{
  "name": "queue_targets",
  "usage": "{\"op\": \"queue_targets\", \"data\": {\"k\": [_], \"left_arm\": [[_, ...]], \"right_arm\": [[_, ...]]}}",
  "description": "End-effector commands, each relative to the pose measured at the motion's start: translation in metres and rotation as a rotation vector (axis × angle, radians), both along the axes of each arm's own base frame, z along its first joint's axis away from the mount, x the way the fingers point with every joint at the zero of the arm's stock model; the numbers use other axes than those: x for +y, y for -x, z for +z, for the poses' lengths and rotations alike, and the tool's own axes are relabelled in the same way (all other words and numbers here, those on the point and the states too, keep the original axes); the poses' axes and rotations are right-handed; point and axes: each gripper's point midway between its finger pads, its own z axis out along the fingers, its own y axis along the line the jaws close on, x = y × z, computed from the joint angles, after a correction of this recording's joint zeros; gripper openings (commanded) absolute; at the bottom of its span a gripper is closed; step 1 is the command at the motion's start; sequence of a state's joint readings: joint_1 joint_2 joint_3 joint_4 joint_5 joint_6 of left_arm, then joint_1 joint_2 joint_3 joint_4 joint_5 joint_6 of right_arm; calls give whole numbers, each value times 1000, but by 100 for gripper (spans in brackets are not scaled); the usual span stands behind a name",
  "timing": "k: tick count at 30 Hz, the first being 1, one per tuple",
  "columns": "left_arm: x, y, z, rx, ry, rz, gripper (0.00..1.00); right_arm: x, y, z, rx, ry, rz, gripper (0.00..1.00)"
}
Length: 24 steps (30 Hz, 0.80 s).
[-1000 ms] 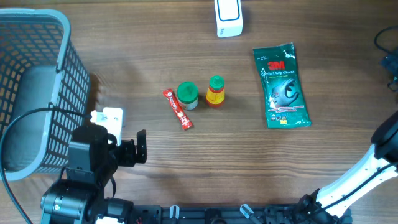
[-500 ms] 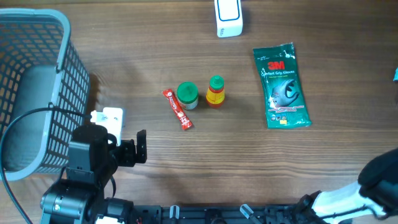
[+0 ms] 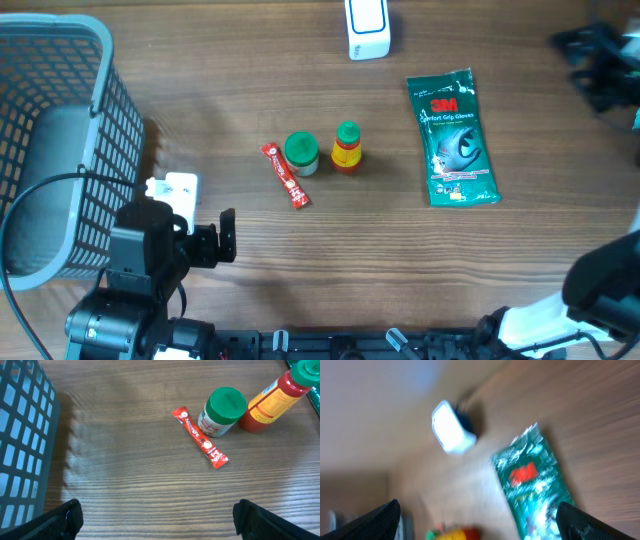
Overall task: Scan the item barcode
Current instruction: 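Reach the right gripper to the green 3M gloves bag and grasp it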
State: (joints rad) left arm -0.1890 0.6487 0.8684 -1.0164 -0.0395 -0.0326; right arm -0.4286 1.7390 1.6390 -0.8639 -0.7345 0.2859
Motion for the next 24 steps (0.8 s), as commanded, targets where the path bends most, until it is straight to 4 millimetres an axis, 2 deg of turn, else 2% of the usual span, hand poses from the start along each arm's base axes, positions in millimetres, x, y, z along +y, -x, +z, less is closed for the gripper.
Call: {"op": "queue_targets", "data": {"k": [1, 4, 9, 12, 14, 18, 24], "left_arm": [[-2, 1, -1, 0, 10, -2, 100], [-2, 1, -1, 0, 10, -2, 100], [-2, 1, -1, 0, 10, -2, 100], [-2, 1, -1, 0, 10, -2, 100], [-2, 1, -1, 0, 10, -2, 100], [-2, 1, -1, 0, 10, -2, 100], [-2, 1, -1, 0, 10, -2, 100]], "right_arm": [[48, -2, -32, 95, 283, 119, 100], [79, -1, -48, 159, 498, 152, 100], [114, 4, -68, 222, 789, 190, 100], [139, 14, -93, 285, 831, 273, 100], [147, 19, -110, 331, 843, 317, 100], [146, 23, -151, 435, 863, 355, 100], [143, 34, -200, 575, 875, 408, 100]]}}
